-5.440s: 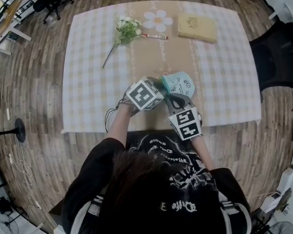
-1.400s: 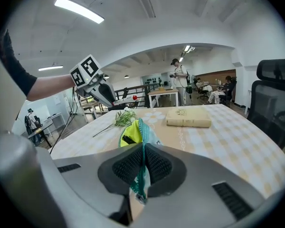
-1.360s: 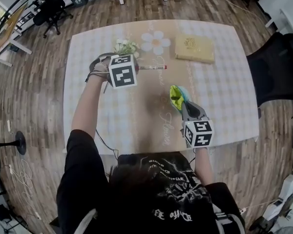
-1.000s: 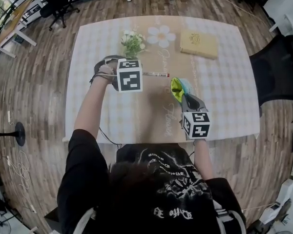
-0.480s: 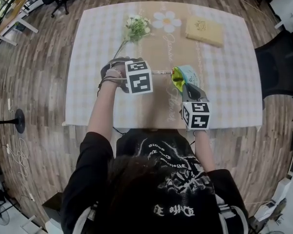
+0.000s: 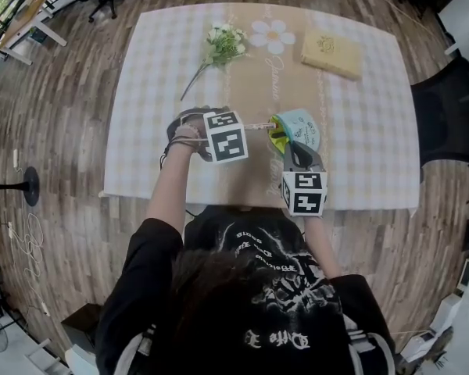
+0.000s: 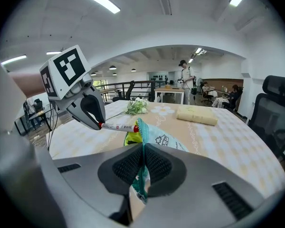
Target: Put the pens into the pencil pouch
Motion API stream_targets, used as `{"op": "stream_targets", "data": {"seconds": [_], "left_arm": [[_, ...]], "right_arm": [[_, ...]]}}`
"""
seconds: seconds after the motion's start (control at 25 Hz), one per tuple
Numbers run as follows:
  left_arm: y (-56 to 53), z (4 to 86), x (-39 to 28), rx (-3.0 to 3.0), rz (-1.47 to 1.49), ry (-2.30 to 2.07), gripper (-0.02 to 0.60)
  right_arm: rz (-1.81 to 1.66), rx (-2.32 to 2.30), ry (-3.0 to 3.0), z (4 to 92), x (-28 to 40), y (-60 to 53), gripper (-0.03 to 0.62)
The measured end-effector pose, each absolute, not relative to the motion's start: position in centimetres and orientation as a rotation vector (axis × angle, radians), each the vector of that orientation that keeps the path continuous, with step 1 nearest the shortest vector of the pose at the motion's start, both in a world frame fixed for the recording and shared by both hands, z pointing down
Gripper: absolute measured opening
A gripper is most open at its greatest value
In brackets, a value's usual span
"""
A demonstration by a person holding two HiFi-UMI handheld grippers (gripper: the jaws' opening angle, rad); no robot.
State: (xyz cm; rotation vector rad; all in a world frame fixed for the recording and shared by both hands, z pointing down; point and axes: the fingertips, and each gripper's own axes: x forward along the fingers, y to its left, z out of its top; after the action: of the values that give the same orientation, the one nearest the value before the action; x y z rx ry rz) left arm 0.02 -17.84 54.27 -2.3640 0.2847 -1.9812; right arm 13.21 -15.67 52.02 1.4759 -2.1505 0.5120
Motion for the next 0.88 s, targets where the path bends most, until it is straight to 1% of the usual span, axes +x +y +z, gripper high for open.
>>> {"op": "stream_targets", "data": {"seconds": [0.32,0.6,0.88], "left_arm": [[-16.8,55.3,0.9,-2.418,-1.969,0.333,0.078],[-16.5,54.3,4.0,-2.438,-1.914,0.299,0.08],[-16.8,55.6,3.1,-2.429,-1.905,0.335,0.08]], "right_arm": [[0.483,1.436,-2.148,52.4,11.9,-15.2,0.021],[0.468,1.418,-2.152,52.0,12.1,-15.2,0.021],[0.402,1.354,-2.155,52.7,10.4,-14.8,0.021]]}}
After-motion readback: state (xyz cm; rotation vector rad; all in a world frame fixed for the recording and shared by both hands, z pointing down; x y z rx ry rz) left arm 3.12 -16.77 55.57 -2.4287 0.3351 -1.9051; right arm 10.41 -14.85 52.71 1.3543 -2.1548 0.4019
